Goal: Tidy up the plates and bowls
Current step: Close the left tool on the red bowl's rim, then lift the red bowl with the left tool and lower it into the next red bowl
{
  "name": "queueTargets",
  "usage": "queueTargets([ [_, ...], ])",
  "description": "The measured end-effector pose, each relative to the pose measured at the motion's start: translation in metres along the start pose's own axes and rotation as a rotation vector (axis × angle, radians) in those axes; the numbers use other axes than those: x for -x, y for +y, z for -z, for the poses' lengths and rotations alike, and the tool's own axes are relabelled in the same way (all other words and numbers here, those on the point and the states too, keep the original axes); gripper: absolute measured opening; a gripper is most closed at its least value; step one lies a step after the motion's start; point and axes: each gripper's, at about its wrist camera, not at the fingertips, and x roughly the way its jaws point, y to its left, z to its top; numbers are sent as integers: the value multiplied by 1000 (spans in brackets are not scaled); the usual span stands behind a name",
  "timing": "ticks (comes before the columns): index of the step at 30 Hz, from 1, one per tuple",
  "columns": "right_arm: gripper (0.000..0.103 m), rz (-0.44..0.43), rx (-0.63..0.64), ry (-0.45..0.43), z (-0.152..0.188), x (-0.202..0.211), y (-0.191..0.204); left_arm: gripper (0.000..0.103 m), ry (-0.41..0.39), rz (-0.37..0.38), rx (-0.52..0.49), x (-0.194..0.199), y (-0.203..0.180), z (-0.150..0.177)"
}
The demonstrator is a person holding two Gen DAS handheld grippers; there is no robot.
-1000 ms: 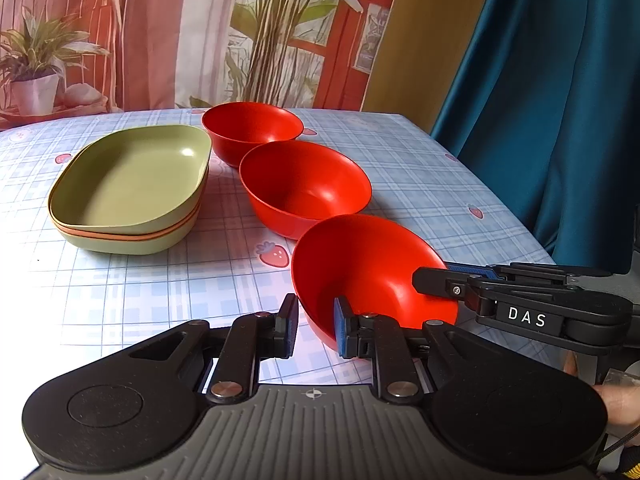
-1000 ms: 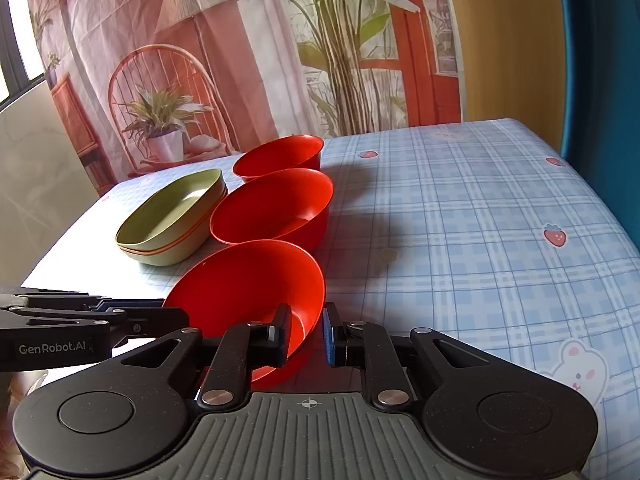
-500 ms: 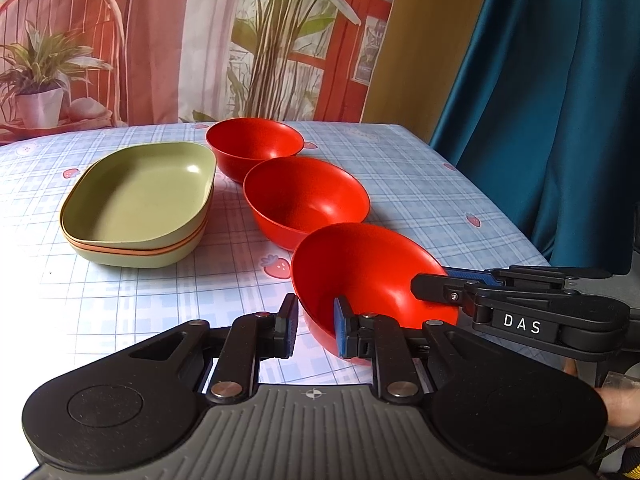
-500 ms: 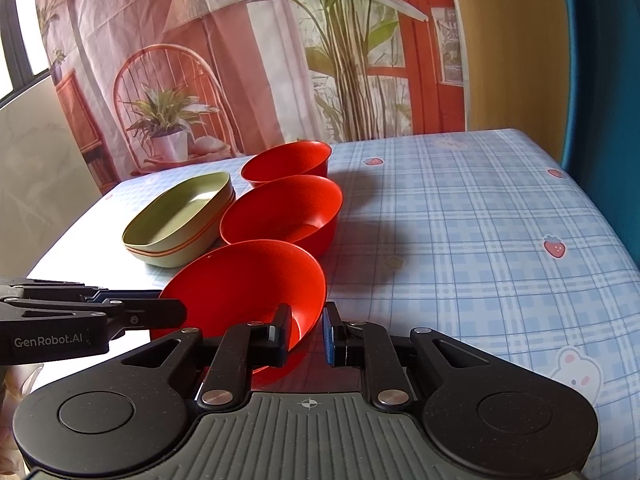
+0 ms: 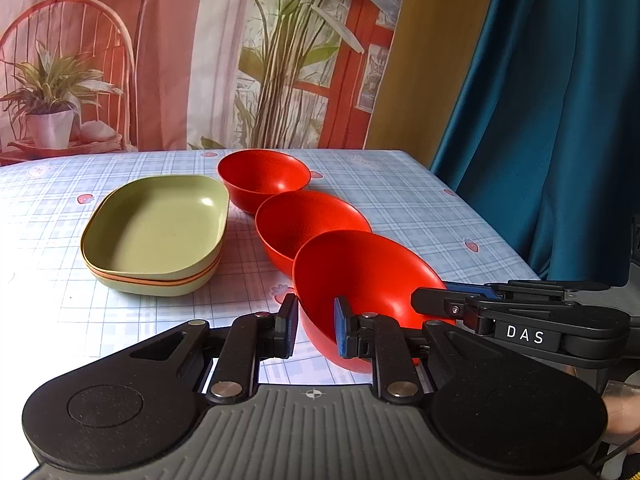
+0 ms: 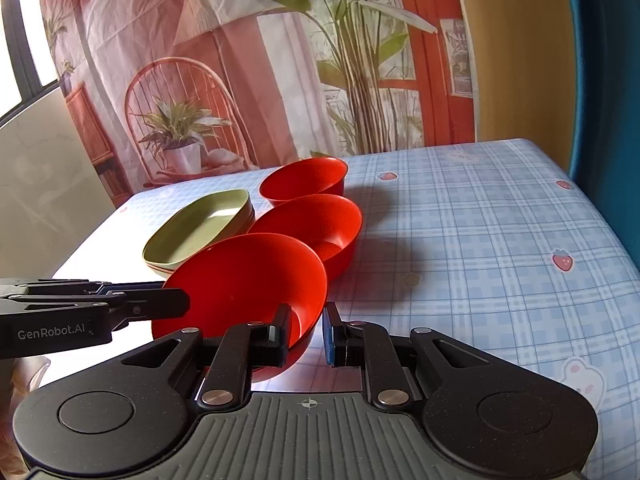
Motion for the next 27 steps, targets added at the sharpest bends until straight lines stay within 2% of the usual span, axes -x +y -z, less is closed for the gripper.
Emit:
queueTargets([
  [15, 15, -51, -58, -61, -32, -5, -13, 20, -38, 10, -22, -2, -1, -35],
  [22, 15, -42, -38, -86, -63, -27, -24, 21, -34, 7, -33, -25, 4, -60],
  [27, 15, -34, -8, -87, -81, -48, -29, 21, -1, 2, -3, -51, 13, -69],
])
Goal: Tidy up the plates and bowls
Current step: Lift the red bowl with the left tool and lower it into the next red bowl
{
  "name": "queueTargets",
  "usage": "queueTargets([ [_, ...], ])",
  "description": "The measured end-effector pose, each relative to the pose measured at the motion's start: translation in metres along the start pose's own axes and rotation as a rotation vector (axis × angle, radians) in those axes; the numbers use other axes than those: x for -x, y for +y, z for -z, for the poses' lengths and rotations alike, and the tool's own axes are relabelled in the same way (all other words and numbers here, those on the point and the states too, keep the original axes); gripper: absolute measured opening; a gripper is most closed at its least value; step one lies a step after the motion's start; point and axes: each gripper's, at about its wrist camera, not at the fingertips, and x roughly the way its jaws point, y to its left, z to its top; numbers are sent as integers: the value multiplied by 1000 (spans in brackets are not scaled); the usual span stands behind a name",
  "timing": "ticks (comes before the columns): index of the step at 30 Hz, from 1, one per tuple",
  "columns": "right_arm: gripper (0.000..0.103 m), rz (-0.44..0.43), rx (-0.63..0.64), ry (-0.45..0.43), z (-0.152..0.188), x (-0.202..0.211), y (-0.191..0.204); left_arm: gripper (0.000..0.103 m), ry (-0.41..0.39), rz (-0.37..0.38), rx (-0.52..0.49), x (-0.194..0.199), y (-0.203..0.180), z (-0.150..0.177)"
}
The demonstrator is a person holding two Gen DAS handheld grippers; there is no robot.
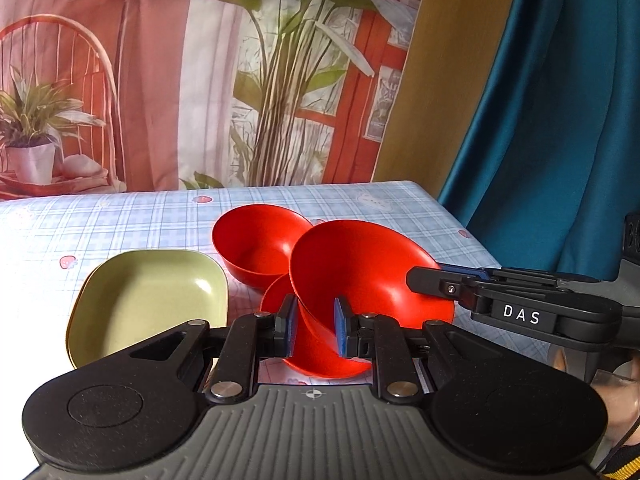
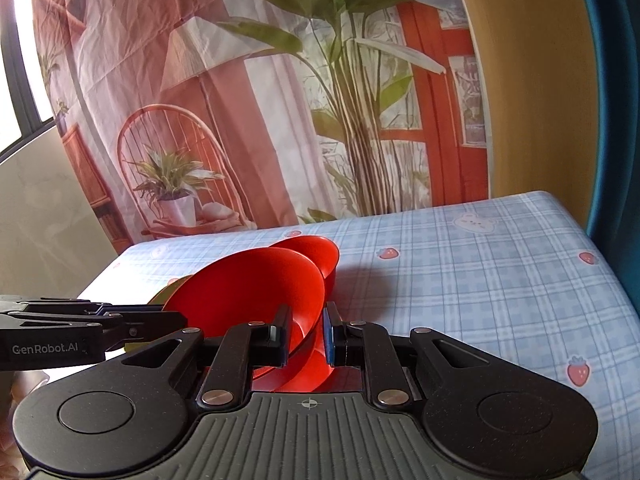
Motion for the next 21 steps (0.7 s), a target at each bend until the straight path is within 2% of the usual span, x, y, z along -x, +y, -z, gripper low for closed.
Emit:
queueTargets([
  [8, 15, 19, 34, 28, -4, -29, -4, 21, 59, -37, -12, -32, 5, 0],
  [21, 15, 22, 39, 68, 5, -43, -6, 21, 101, -72, -46, -43, 6, 6],
])
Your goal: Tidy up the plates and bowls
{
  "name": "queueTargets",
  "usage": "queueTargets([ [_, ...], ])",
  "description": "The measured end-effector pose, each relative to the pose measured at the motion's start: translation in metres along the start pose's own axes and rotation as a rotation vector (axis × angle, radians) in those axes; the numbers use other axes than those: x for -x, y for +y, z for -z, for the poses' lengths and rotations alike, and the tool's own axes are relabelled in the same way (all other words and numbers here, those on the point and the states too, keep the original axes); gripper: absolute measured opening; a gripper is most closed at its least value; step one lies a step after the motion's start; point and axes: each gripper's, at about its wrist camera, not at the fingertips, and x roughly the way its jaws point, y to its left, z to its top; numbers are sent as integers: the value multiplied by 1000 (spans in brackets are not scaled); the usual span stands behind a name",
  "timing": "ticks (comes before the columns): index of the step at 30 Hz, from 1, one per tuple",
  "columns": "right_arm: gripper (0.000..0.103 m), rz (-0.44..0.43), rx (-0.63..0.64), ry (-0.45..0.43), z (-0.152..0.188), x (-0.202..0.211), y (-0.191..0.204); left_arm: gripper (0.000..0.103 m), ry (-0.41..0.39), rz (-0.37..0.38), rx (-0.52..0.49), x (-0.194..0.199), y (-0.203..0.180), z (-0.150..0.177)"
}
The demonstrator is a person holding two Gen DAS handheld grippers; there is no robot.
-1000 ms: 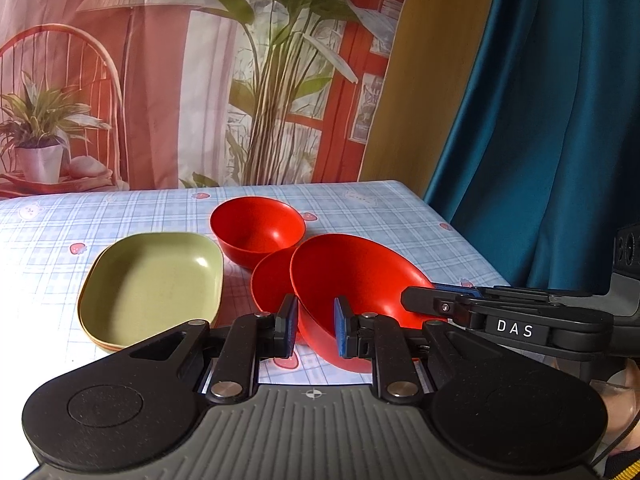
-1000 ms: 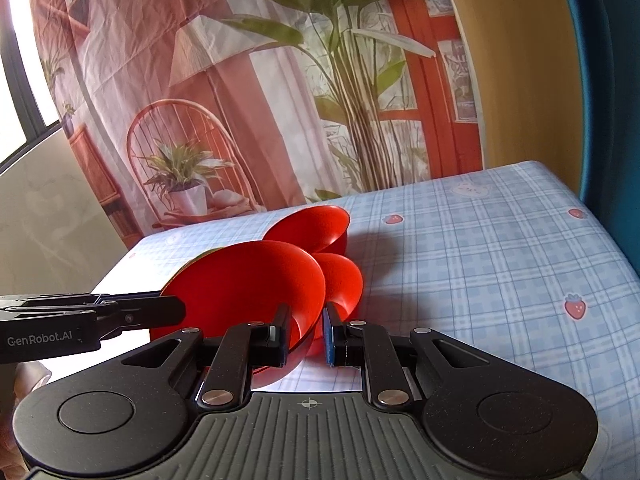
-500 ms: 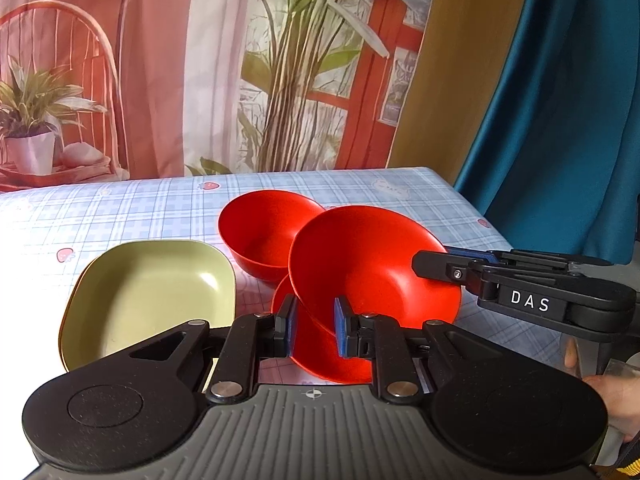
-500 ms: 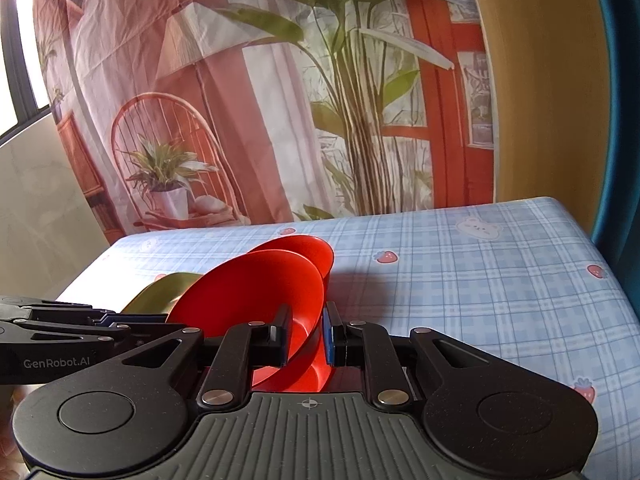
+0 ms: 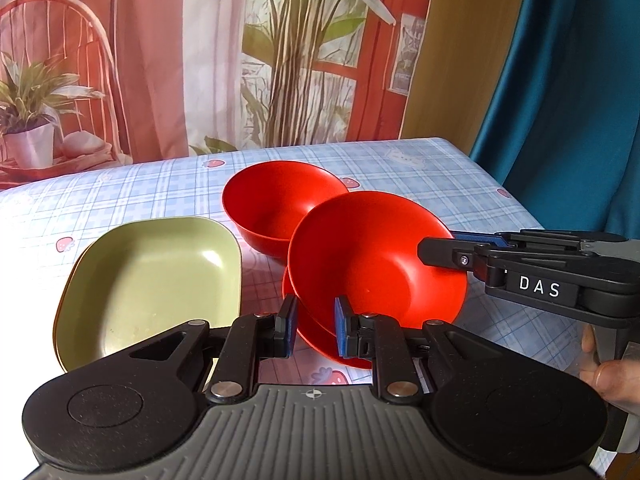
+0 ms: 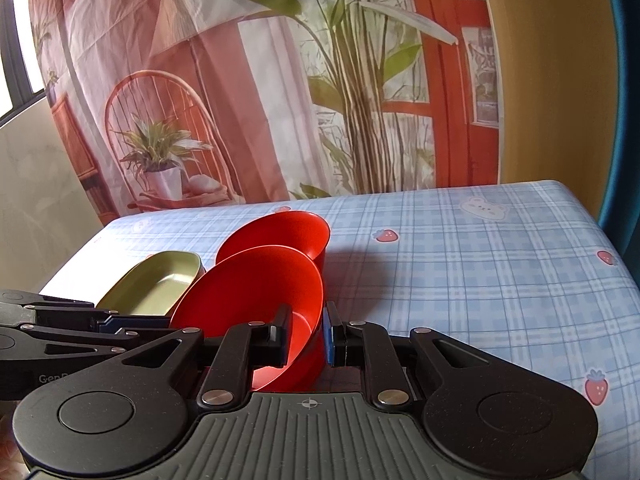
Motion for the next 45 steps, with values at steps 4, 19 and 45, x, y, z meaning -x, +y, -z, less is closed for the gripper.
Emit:
queueTargets([
  [4, 15, 3, 1, 6, 1, -2, 0, 21, 6, -6, -9, -1, 0, 1],
  [19, 15, 17, 17, 33, 6, -7, 0, 21, 29, -16, -24, -7, -2, 1],
  [45, 16, 39, 51, -12, -19, 3, 1, 21, -45, -62, -26, 12, 8, -28],
])
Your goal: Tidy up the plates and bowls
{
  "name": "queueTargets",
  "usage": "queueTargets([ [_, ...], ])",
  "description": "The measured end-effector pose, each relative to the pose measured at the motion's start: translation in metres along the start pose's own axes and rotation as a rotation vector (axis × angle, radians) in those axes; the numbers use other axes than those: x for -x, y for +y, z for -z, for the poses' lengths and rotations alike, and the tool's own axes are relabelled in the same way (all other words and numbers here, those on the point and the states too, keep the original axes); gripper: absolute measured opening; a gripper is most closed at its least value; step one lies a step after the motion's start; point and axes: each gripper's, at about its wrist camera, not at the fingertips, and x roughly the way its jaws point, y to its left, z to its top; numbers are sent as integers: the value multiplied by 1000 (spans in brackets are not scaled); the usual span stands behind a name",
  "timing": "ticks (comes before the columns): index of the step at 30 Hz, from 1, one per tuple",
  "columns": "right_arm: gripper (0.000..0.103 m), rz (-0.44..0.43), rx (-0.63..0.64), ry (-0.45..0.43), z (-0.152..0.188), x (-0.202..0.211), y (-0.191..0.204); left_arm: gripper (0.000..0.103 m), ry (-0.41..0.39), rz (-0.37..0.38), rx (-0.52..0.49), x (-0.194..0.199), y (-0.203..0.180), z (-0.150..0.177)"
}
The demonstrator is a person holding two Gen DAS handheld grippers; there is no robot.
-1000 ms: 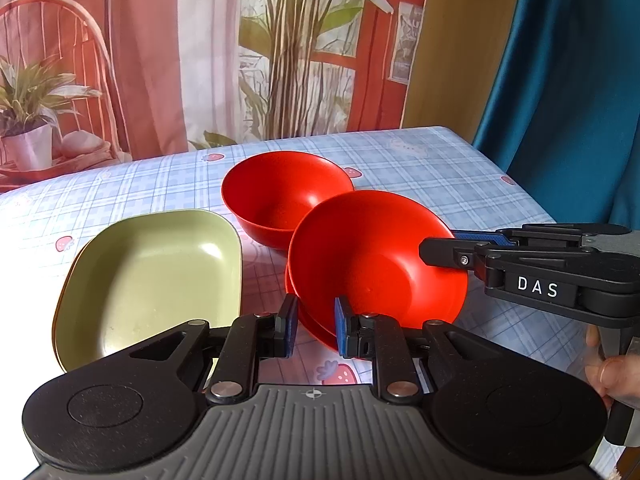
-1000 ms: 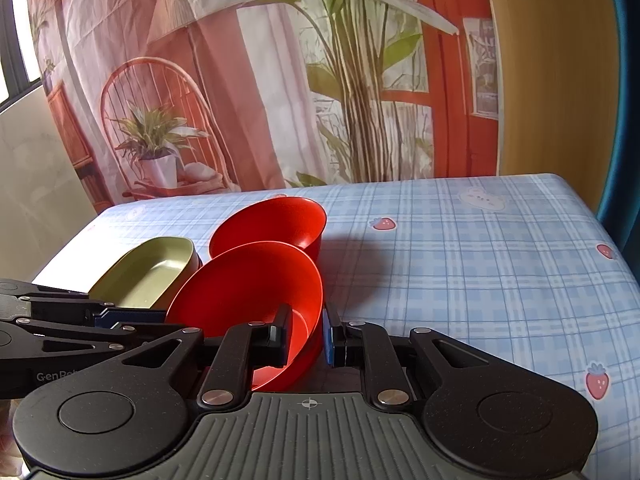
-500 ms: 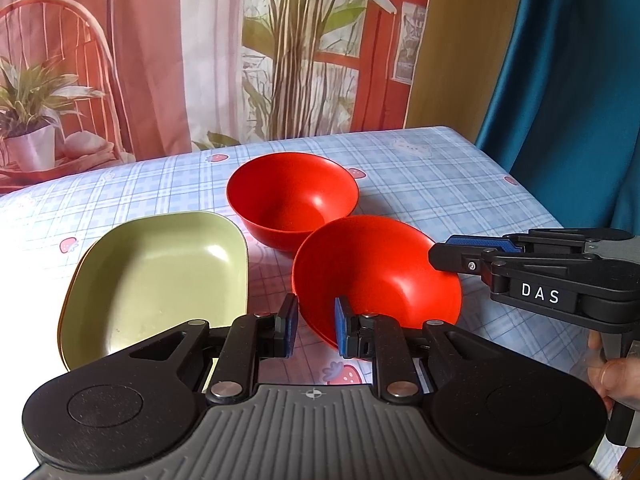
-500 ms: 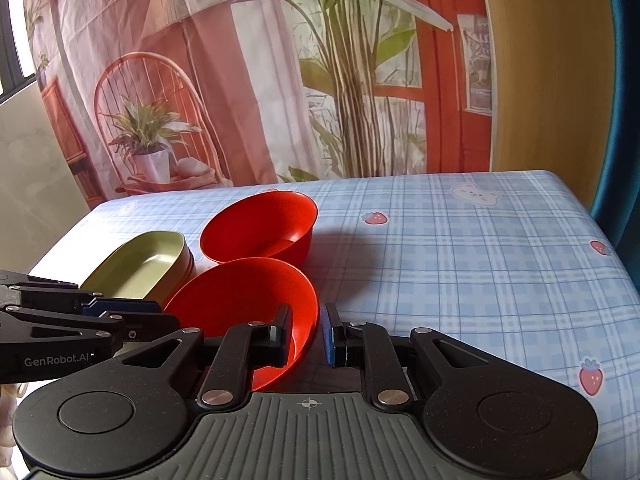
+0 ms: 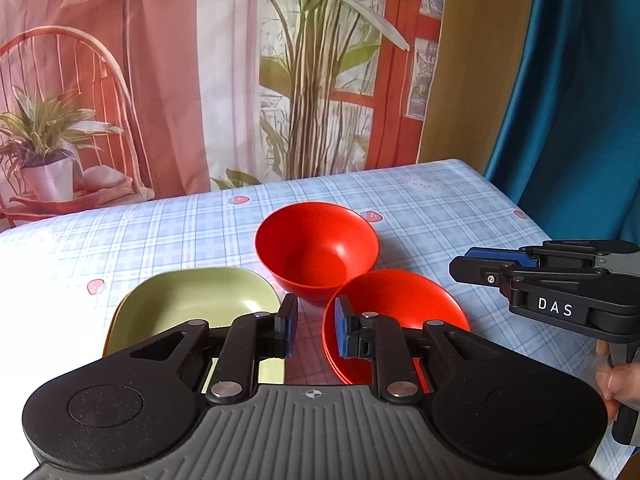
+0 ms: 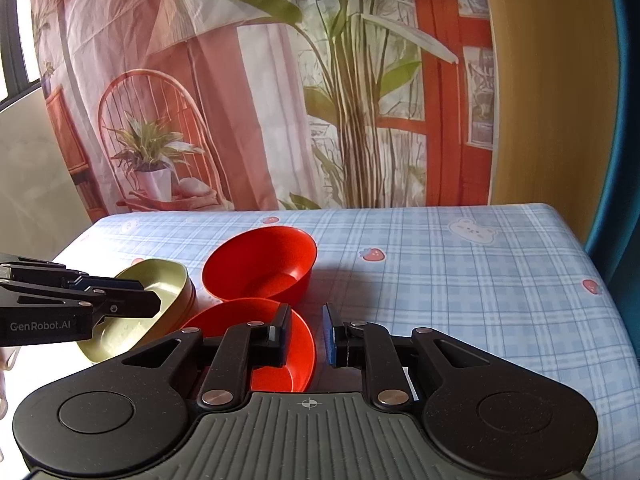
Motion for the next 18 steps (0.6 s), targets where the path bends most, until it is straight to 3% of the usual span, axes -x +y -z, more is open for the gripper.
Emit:
queueTargets([
  [18, 17, -5, 57, -37, -48, -15, 4, 21, -17, -37, 14, -10, 15, -31],
])
